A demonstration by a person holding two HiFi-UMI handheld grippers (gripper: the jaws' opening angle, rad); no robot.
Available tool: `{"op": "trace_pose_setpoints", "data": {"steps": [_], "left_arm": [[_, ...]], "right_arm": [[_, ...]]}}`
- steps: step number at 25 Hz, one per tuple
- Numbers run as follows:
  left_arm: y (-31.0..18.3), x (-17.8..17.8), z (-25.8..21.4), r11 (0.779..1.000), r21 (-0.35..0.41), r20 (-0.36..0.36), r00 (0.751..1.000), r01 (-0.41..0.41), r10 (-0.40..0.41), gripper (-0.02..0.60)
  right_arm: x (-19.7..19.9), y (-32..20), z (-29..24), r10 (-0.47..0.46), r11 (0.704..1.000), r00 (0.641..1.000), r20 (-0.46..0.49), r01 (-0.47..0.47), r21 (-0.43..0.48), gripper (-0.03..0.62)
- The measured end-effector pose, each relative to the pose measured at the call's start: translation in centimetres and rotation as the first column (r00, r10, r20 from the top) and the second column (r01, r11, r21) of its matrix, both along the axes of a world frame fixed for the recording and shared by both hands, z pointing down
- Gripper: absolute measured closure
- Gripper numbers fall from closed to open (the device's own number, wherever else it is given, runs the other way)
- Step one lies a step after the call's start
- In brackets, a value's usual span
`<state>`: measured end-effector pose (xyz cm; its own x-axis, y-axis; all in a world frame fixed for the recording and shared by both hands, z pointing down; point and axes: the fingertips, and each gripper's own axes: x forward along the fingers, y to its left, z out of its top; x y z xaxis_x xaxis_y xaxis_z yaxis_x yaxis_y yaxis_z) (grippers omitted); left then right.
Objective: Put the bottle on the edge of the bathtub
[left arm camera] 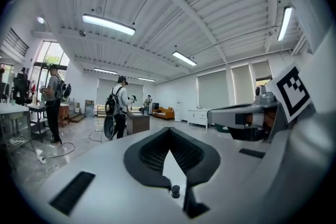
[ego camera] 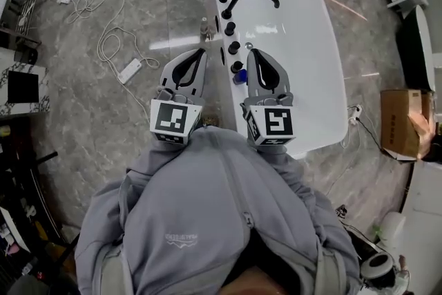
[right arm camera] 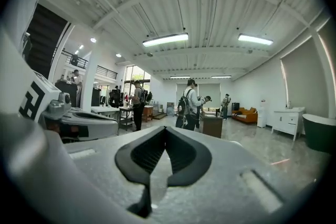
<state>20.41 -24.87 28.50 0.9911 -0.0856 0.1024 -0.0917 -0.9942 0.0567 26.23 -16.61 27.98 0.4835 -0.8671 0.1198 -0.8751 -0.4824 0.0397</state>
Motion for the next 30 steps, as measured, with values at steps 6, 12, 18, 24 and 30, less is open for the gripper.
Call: {"op": "trace_pose_setpoints", "data": {"steps": [6,12,18,24,30], "left_arm": [[-1.2,-2.7,-1.8,0.995,0.033,-0.013,0.996,0.093,-0.092,0.575],[-2.1,-4.3,-1.8,0.990,0.037,-0.017,0.990,0.137,-0.137,0.575],[-2.7,-4.8,-1.7,0.990,0.032,-0.019,0.991,0.135,-0.134,0.575],[-2.6,-4.7,-1.4,0.992,0.046,-0.021,0.993,0.117,-0.116,0.575],[-2.3,-5.0,-1.9,0.993,0.055,-0.031,0.994,0.102,-0.100,0.575]], "right_arm": [[-1.7,-1.3,-1.8,-0.061,0.997,0.998,-0.006,0.061,0.041,0.589],[-3.6,-3.0,-1.3,-0.133,0.990,0.991,-0.003,0.133,0.049,0.589],[-4.6,-4.4,-0.9,-0.171,0.984,0.985,0.012,0.171,0.049,0.589],[-4.7,-4.4,-0.7,-0.169,0.985,0.986,0.010,0.169,0.045,0.589],[-5.2,-4.2,-1.0,-0.167,0.985,0.986,-0.001,0.167,0.039,0.589]]}}
